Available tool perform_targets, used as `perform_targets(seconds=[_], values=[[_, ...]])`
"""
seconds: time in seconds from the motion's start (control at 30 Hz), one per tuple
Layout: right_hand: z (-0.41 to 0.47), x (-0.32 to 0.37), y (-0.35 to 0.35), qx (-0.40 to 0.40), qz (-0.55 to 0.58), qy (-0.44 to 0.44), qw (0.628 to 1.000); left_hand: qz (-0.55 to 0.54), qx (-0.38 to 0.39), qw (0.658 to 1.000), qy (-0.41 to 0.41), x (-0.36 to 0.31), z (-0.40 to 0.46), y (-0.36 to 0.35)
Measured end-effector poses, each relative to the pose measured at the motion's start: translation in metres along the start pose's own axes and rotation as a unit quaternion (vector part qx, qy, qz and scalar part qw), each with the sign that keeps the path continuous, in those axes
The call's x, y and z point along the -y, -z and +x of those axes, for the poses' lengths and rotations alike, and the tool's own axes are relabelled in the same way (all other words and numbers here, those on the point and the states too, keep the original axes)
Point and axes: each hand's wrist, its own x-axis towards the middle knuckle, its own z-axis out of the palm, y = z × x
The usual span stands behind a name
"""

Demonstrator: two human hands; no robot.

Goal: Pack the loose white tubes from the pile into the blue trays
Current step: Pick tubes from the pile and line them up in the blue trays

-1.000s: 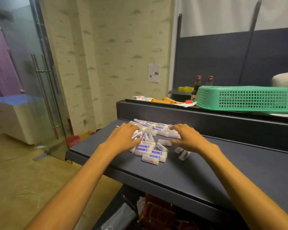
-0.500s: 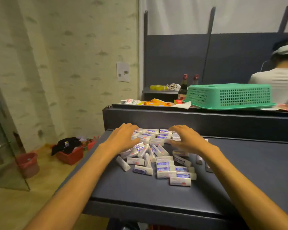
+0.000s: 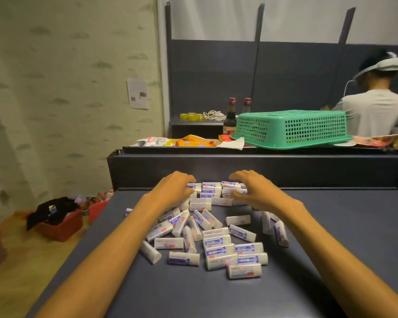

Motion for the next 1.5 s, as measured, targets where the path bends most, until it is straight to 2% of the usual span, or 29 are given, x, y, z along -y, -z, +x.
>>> perform_targets(seconds=[0.2, 0.47, 0.77, 0.97, 1.17, 1.3, 1.5], values=[[0.008, -0.011, -0.003, 0.003, 0.009, 0.015, 1.000, -0.014, -0.007, 1.000, 0.013, -0.001, 0.007, -0.005], [0.010, -0.020, -0.007, 0.007, 0.019, 0.026, 0.999, 0.026, 0.004, 1.000, 0.005, -0.006, 0.011, 0.001], [0.022, -0.008, -0.009, 0.004, 0.023, 0.076, 0.997, -0.013, -0.072, 0.997, -0.006, 0.003, -0.009, 0.009], [0.042, 0.010, -0.020, 0.047, 0.013, 0.101, 0.994, -0.025, -0.105, 0.994, -0.034, 0.014, -0.022, 0.012], [0.054, 0.014, -0.030, 0.065, -0.004, 0.085, 0.994, -0.129, -0.110, 0.985, -0.035, 0.018, -0.027, 0.011], [0.059, 0.013, -0.031, 0.074, -0.001, 0.082, 0.994, -0.146, -0.094, 0.984, -0.028, 0.019, -0.029, 0.014], [0.064, 0.014, -0.032, 0.082, -0.009, 0.061, 0.995, -0.210, -0.133, 0.969, 0.004, 0.025, -0.030, 0.017]])
